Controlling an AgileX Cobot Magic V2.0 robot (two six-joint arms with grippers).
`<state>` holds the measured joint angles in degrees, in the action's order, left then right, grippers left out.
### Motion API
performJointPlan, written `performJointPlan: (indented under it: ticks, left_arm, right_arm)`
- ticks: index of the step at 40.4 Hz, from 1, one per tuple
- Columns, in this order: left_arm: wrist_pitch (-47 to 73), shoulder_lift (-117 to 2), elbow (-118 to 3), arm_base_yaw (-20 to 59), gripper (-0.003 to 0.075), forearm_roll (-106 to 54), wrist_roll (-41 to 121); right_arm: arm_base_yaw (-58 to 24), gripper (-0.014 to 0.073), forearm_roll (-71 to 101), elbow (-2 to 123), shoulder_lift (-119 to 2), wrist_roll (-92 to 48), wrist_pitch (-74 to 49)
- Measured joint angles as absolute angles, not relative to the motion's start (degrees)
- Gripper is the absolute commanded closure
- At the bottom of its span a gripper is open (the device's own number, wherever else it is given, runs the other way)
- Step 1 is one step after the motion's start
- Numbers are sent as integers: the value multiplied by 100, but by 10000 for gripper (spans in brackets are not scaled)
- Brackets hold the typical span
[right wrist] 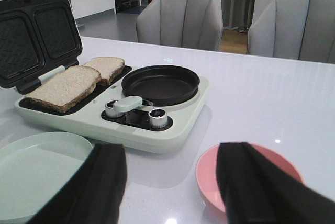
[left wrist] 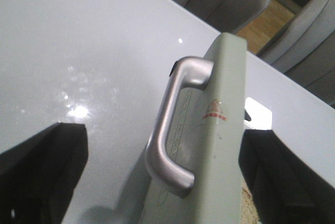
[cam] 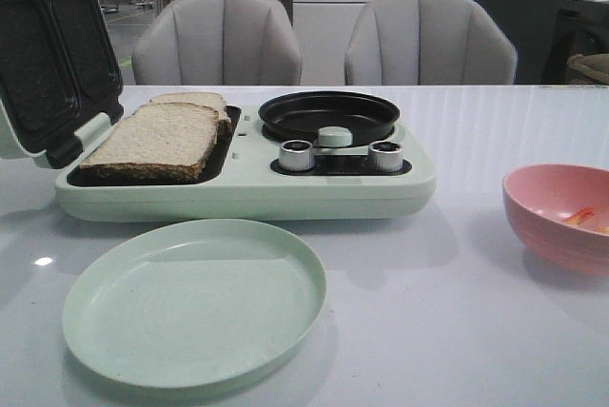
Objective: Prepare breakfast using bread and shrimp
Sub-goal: 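Release the bread and withdraw the right gripper, then grasp the sandwich maker lid handle with the left gripper and close it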
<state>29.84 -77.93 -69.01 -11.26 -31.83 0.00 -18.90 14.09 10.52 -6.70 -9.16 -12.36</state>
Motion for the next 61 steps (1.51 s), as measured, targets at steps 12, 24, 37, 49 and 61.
performJointPlan:
  ticks: [12, 24, 37, 49, 61]
  left_arm:
    - [3307, -8699, -6948, -1716, 273, -5891, 2061]
    - [3775, -9381, -6948, -1783, 274, -7005, 3500]
    - [4162, -9579, -6948, -1770, 377, -7789, 4072]
    - [4215, -9579, -6996, -1306, 538, -7981, 4332]
    - [4027, -9566, -6987, -52, 543, -8506, 5150]
  right_arm:
    - [-1890, 112, 1409, 1052, -670, -925, -1236]
    - [-1890, 112, 1409, 1052, -670, -925, -1236]
    - [-1890, 112, 1409, 1052, -670, -925, -1234]
    - [-1890, 112, 1409, 1052, -670, -925, -1224]
    - [-1890, 112, 1409, 1052, -670, -925, -1224]
